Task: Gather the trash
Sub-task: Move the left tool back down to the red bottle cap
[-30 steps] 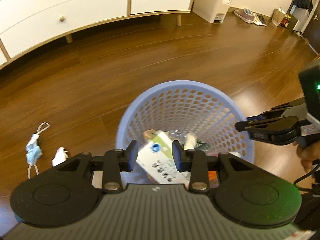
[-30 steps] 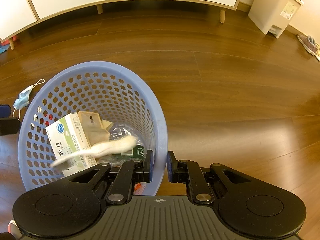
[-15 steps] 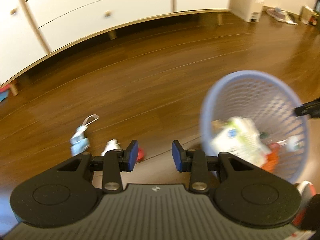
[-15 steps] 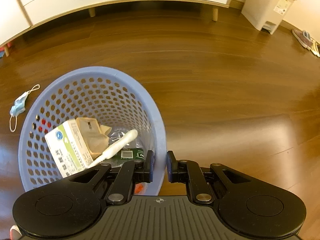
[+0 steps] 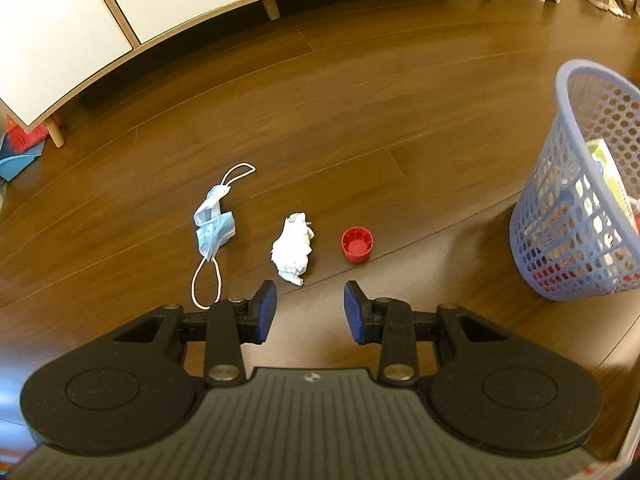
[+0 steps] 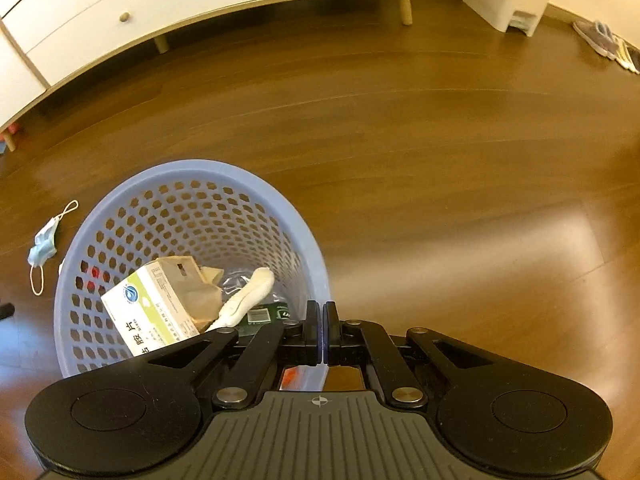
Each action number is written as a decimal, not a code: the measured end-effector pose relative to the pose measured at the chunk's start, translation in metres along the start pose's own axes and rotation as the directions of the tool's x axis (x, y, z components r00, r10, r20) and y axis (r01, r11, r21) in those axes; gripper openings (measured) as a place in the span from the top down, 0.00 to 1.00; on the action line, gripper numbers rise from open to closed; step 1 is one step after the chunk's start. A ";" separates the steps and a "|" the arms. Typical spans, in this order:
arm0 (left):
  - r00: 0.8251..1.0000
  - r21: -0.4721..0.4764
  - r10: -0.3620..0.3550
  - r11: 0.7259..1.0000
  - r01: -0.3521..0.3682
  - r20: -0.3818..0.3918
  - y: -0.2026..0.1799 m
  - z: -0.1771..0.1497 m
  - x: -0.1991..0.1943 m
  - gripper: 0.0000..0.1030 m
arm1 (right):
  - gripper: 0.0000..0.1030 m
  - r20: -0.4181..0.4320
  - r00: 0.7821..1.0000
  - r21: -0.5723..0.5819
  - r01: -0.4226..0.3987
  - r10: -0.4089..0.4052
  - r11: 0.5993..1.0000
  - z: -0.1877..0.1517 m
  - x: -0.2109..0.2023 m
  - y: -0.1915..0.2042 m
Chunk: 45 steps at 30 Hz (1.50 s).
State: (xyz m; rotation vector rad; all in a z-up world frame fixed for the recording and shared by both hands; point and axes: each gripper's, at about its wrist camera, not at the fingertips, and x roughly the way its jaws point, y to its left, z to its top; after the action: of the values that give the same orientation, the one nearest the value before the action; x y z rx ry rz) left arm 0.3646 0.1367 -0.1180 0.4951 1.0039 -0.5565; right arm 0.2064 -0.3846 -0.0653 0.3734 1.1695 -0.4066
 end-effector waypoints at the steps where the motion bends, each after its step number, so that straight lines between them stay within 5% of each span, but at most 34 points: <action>1: 1.000 -0.005 -0.003 1.000 0.003 0.007 0.001 0.001 0.000 0.70 | 1.00 0.002 1.000 0.014 -0.013 0.013 1.000 0.000 0.000 -0.003; 4: 1.000 -0.024 -0.011 1.000 0.011 0.021 0.003 0.004 0.000 0.69 | 0.98 0.006 0.998 0.064 -0.070 0.070 0.995 0.000 0.002 -0.023; 6: 1.000 -0.039 -0.012 0.999 0.013 0.016 0.002 0.005 0.001 0.69 | 0.81 -0.012 0.997 0.075 -0.081 0.083 0.994 0.000 0.006 -0.028; 9: 1.000 -0.043 -0.008 0.999 0.009 0.007 0.003 0.007 0.005 0.69 | 0.70 -0.029 0.992 0.099 -0.123 0.126 0.987 -0.003 0.013 -0.032; 14: 1.000 -0.050 -0.015 0.999 0.016 0.011 0.002 0.007 0.006 0.69 | 0.70 -0.061 0.992 0.106 -0.101 0.107 0.989 -0.010 0.024 -0.030; 18: 1.000 -0.041 -0.022 0.999 0.022 0.009 0.000 0.005 0.011 0.69 | 0.91 -0.066 0.994 0.118 -0.078 0.086 0.990 -0.011 0.025 -0.027; 24: 1.000 -0.019 -0.023 1.000 0.023 -0.004 -0.003 0.002 0.025 0.69 | 0.91 -0.036 0.999 0.090 0.027 -0.024 0.996 -0.003 0.024 -0.024; 38: 0.991 0.113 -0.133 0.985 0.131 0.013 -0.037 -0.001 0.085 0.69 | 0.91 -0.013 0.999 0.102 0.050 -0.049 0.994 -0.003 0.026 -0.022; 45: 0.993 0.143 -0.119 0.983 0.119 -0.006 -0.040 0.001 0.122 0.69 | 0.90 0.001 0.998 0.103 0.064 -0.065 0.993 -0.005 0.025 -0.024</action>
State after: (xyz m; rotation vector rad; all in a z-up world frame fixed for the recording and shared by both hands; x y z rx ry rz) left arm 0.3908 0.0807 -0.2308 0.5638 0.9998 -0.7400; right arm 0.1991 -0.4060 -0.0920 0.4251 1.1616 -0.5253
